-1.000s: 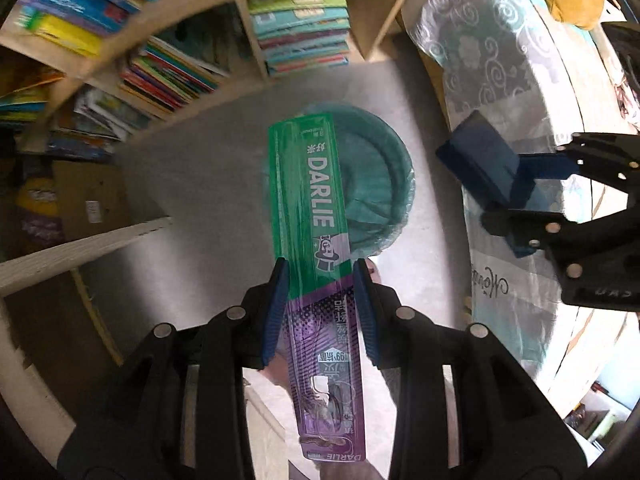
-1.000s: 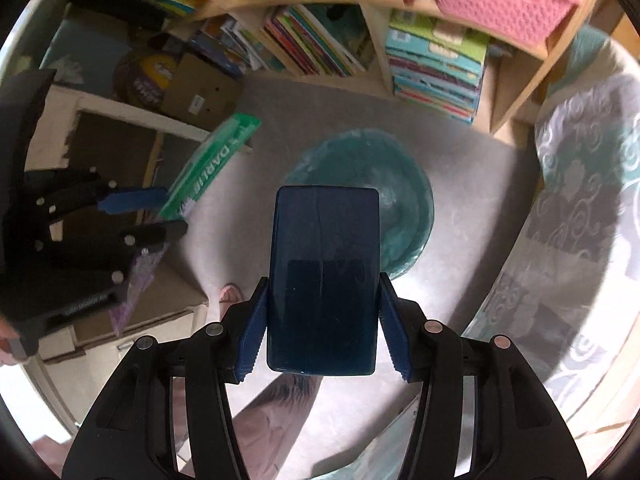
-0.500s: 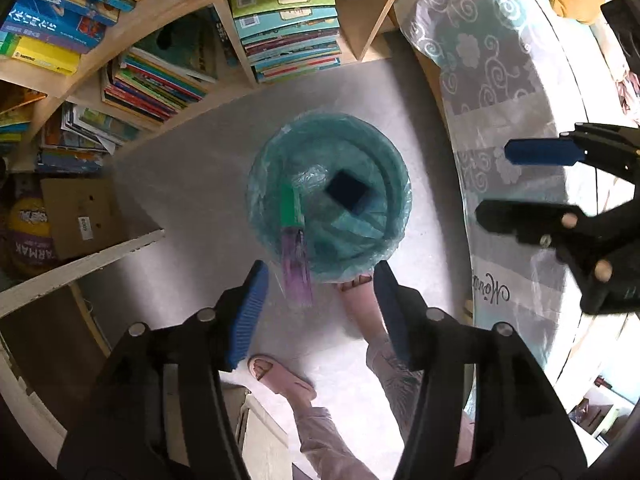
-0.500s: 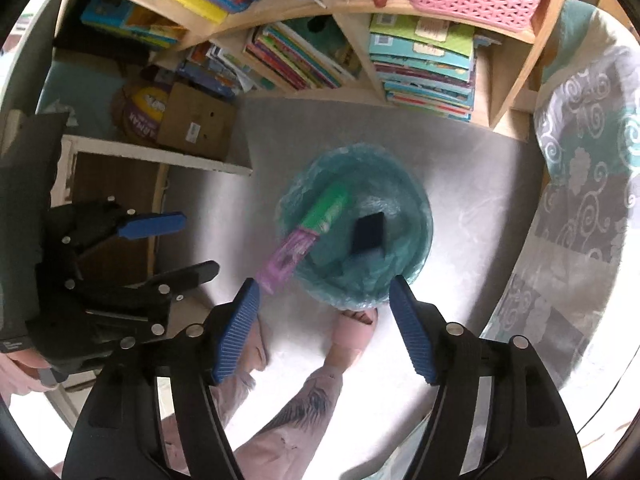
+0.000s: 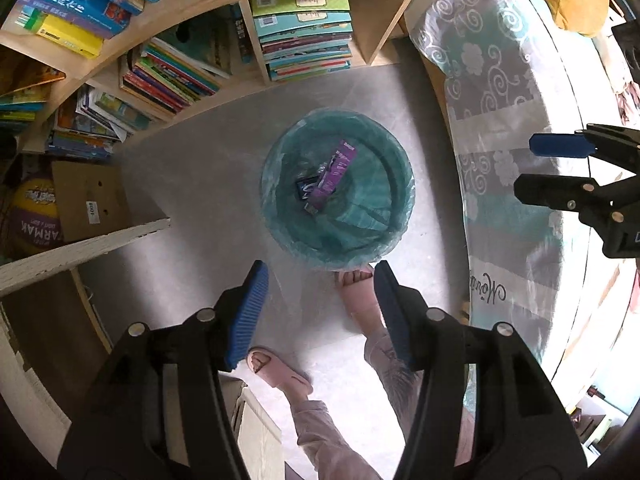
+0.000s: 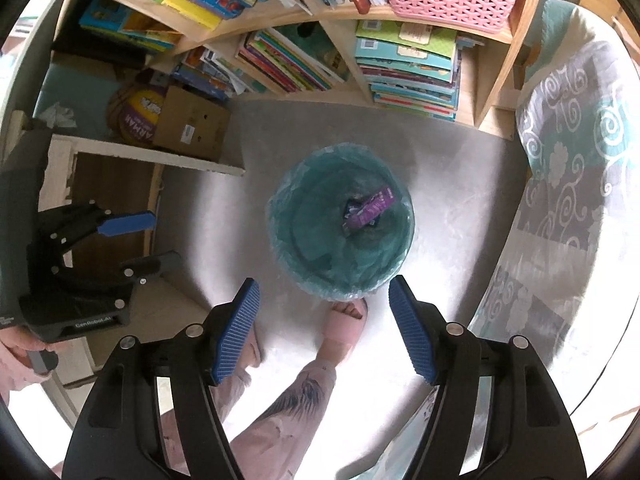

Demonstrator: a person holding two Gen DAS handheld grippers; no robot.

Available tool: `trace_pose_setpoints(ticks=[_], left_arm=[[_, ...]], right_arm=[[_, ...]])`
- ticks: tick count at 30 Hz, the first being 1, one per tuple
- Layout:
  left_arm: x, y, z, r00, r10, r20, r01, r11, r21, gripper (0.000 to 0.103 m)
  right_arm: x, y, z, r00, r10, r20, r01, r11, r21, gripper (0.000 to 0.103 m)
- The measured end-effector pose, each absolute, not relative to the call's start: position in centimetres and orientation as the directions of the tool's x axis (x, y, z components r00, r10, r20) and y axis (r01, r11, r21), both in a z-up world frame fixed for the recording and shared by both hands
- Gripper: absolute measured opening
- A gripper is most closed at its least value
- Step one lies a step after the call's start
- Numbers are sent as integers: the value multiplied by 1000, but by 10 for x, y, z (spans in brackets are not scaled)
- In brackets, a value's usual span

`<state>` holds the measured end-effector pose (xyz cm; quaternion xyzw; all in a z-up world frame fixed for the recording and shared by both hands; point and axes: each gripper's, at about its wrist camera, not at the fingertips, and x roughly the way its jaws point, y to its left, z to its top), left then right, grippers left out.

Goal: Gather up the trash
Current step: 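Open the right tool over the bin while the left tool releases the toothbrush pack into it, then move both open tools back over the mat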

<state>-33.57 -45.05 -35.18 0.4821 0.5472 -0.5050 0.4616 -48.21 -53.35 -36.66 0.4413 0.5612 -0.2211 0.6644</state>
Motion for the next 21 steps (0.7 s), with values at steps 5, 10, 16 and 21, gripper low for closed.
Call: trace_pose_setpoints(ticks=[5, 10, 16, 21], left_arm=[[-334, -446, -338, -107, 44, -993, 994, 24, -106, 53], [-329, -441, -321, -98, 25, -995, 995, 29, -97, 53], [-321, -432, -274, -81, -33, -996, 996, 33, -82, 53], [-311, -420, -229, -55, -84, -995, 998, 39, -59, 53]], right_arm=[[-477, -528, -354, 275, 199, -941, 771, 538, 339, 68], [-472, -525, -334, 276, 187, -943, 754, 566, 334, 68], [-463, -520, -294, 284, 171, -944, 723, 608, 328, 68], [-447, -510, -251, 282, 159, -946, 672, 671, 313, 68]])
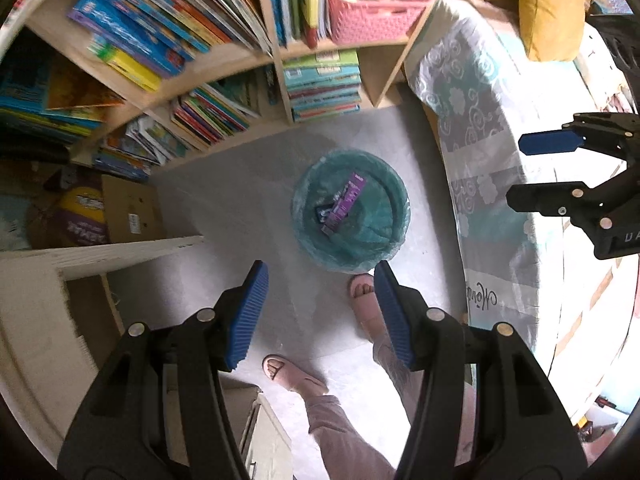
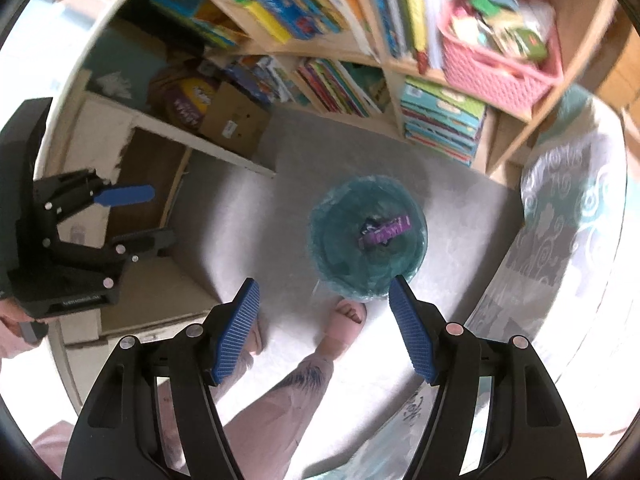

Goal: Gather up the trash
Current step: 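Move both open tools back over the mat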

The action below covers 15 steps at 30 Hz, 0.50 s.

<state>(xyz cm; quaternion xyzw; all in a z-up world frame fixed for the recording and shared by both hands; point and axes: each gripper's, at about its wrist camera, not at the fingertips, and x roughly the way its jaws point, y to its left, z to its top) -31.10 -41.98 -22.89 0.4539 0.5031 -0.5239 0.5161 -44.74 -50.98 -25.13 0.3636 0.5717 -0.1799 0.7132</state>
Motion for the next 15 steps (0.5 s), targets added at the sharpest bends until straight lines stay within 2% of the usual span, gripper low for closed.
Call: trace_pose_setpoints(ticks=[9, 15], left_arm=[[-278, -371, -149, 8, -174, -985, 988, 155, -19, 58], [-237, -318, -107, 77, -212, -974, 947, 320, 5, 61]], right_arm=[[-392, -486, -171, 296, 162, -941, 491, 820, 295, 68], [-331, -458, -124, 314, 181, -932, 317, 906, 282, 69]])
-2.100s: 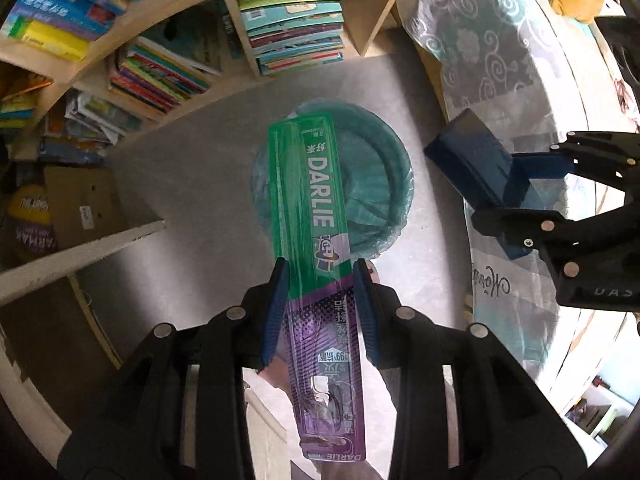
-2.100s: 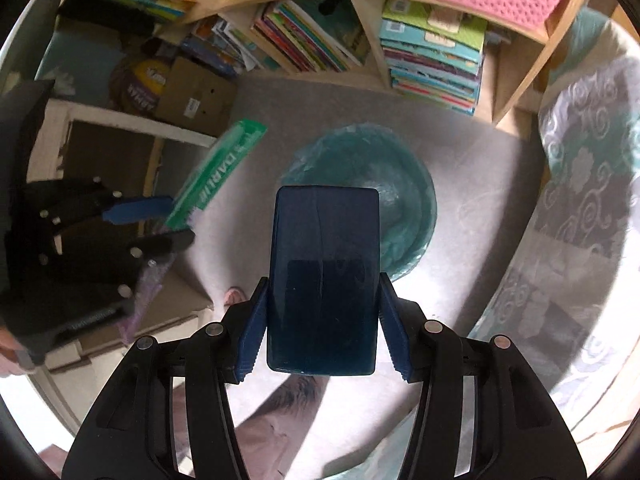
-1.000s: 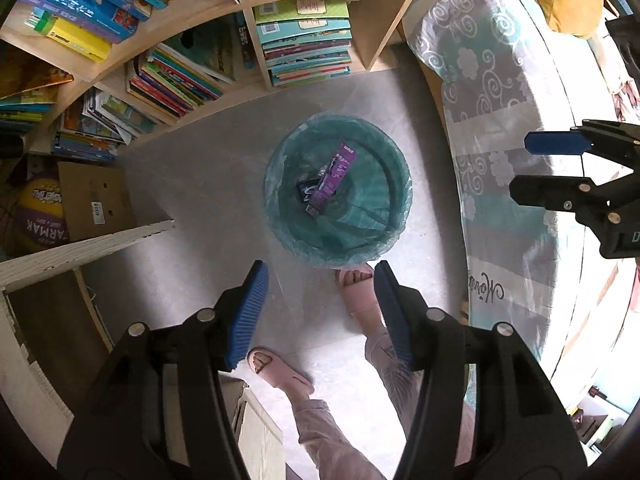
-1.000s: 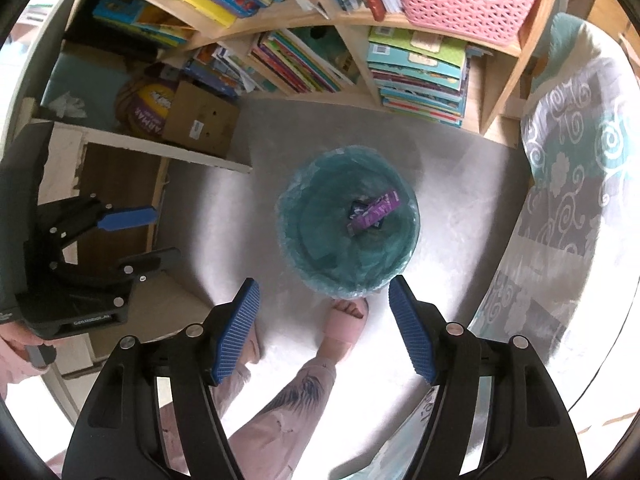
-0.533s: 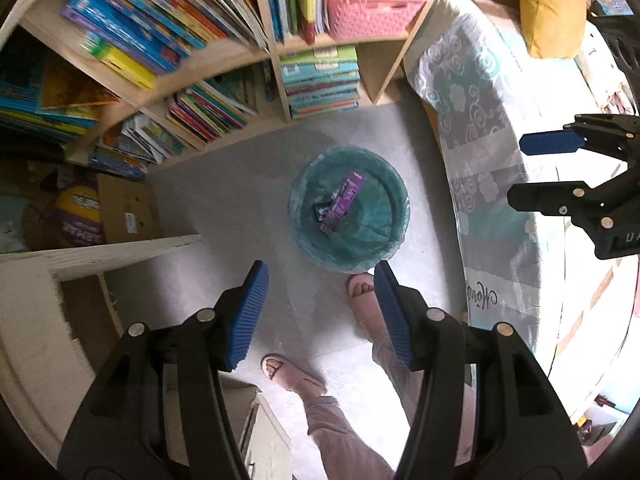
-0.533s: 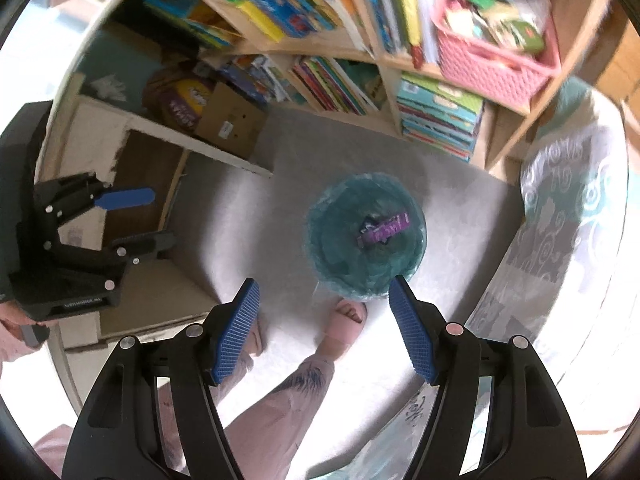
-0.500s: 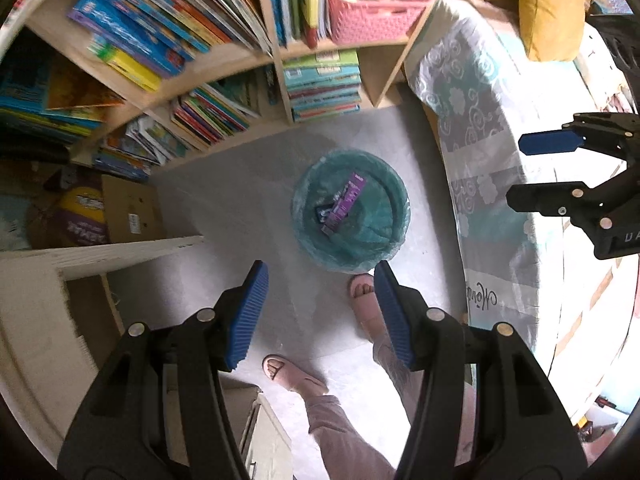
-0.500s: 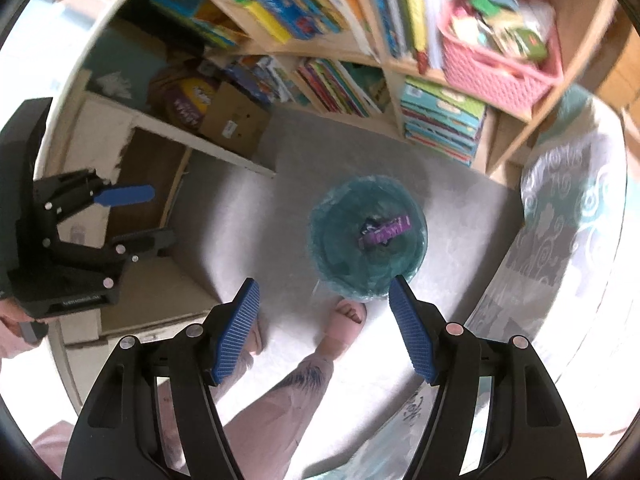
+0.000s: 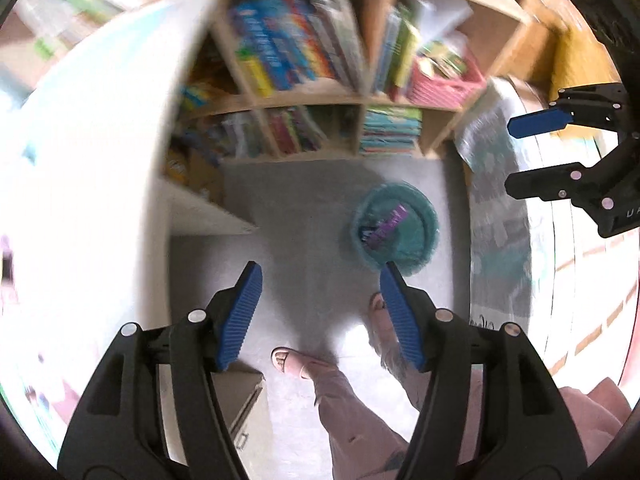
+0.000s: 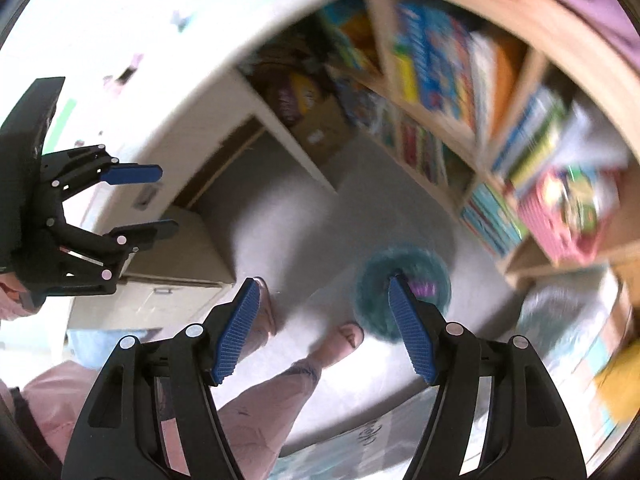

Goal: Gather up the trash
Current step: 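Move both open tools back over the mat, then grasp the blue plastic bag with the left tool while the right tool grasps the white square box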

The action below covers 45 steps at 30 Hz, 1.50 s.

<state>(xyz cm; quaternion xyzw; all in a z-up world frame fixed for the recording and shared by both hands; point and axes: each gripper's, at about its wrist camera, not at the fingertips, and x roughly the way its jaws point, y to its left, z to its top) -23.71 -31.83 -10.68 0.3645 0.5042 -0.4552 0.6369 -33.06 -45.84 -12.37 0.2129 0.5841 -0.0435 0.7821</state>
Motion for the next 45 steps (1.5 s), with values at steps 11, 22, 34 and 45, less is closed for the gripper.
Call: trace_pose_setpoints(ticks=[11, 22, 34, 45], left_arm=[[-156, -191, -43, 238, -228, -944, 807, 587, 62, 74], [-84, -62, -29, 324, -131, -937, 627, 771, 109, 77], [-9, 38, -37, 333, -58, -941, 469, 876, 112, 80], [32, 62, -64, 282, -3, -959, 341, 935, 97, 80]], right_arm=[[-203, -366, -64, 323, 263, -909, -37, 963, 265, 75], [-94, -260, -44, 272, 327, -905, -331, 915, 231, 76], [8, -169, -33, 239, 331, -913, -497, 849, 178, 76], [94, -138, -47, 160, 325, -932, -638, 755, 153, 76]])
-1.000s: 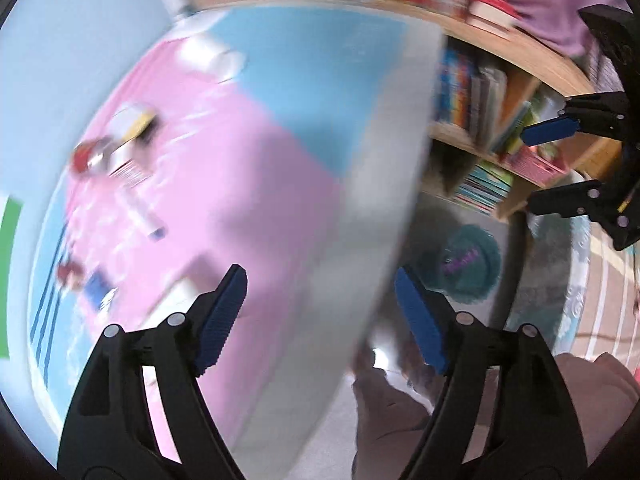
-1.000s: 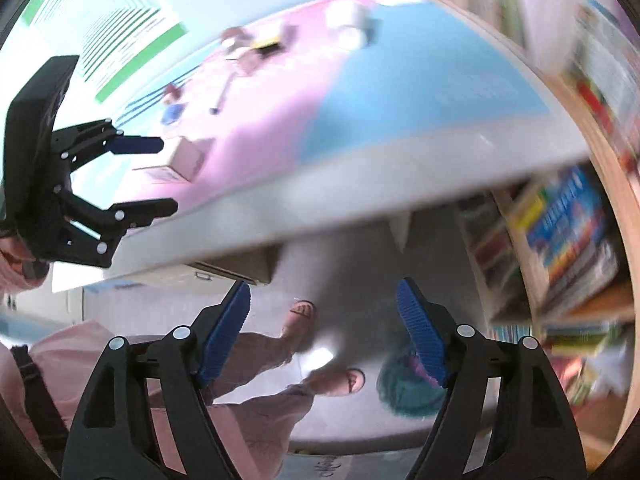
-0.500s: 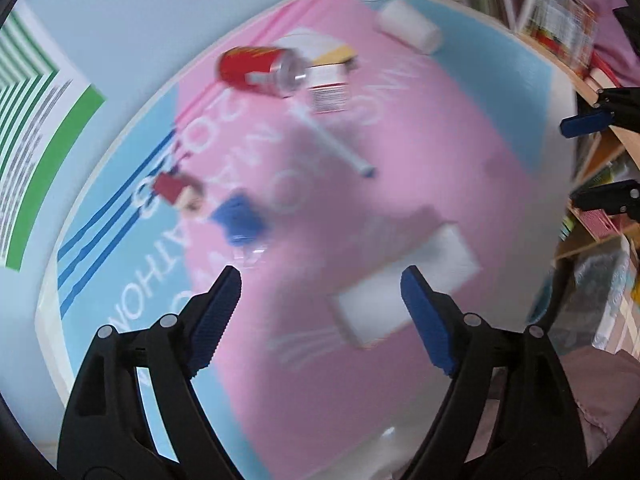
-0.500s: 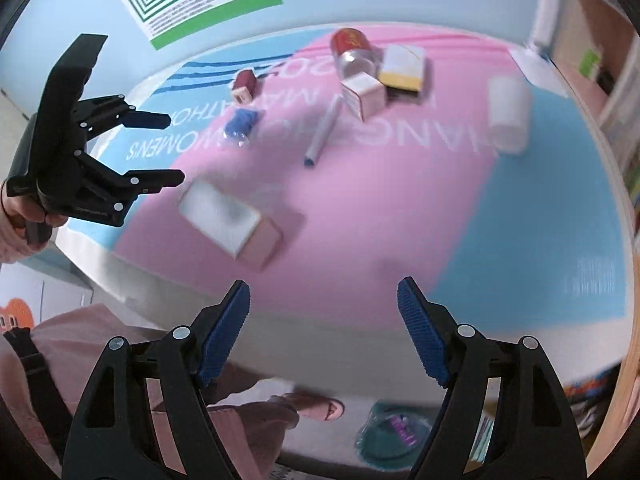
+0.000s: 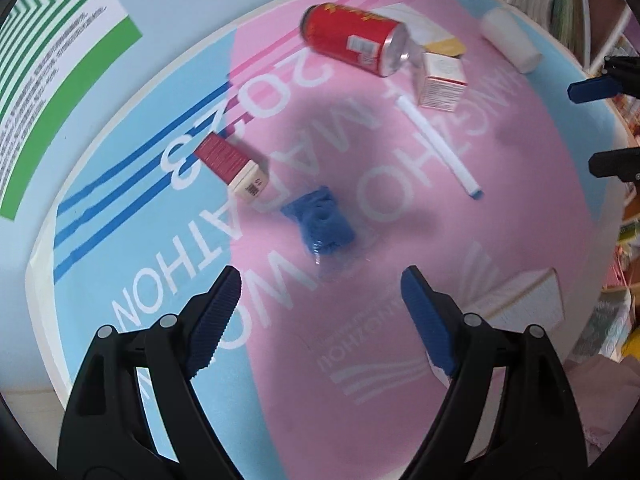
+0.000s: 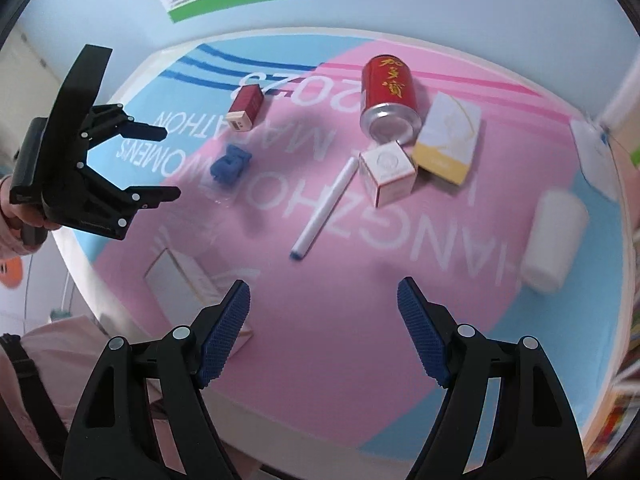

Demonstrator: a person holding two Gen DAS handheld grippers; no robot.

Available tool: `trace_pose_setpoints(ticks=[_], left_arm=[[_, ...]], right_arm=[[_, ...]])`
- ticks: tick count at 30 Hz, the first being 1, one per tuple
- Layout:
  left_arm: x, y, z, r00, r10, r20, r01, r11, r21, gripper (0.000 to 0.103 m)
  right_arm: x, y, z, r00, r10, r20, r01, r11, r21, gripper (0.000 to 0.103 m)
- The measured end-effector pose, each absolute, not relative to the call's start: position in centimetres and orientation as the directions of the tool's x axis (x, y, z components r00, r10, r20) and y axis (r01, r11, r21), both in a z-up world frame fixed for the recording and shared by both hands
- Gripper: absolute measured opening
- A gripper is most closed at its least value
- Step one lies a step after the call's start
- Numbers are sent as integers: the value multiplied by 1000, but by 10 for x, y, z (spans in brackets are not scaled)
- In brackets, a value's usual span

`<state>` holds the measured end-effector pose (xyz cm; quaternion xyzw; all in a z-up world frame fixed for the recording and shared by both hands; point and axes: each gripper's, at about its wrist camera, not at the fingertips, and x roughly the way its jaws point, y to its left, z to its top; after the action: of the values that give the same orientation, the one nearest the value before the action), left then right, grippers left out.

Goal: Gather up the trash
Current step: 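Grasp the blue plastic bag with the left tool while the right tool grasps the white square box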

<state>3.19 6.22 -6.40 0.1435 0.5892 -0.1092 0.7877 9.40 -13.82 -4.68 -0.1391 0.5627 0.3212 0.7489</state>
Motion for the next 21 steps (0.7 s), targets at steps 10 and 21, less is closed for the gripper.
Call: trace_pose_setpoints(ticks=[10, 21], left_arm=[[57, 65, -85, 225, 32, -974, 192, 978, 77, 80], [76, 68, -113, 165, 37, -986, 119, 991, 57, 80]], right_arm=[[157, -122, -64, 76, 332, -940, -753, 637, 164, 76], [192, -102, -89, 25, 305, -952, -807, 569, 162, 69]])
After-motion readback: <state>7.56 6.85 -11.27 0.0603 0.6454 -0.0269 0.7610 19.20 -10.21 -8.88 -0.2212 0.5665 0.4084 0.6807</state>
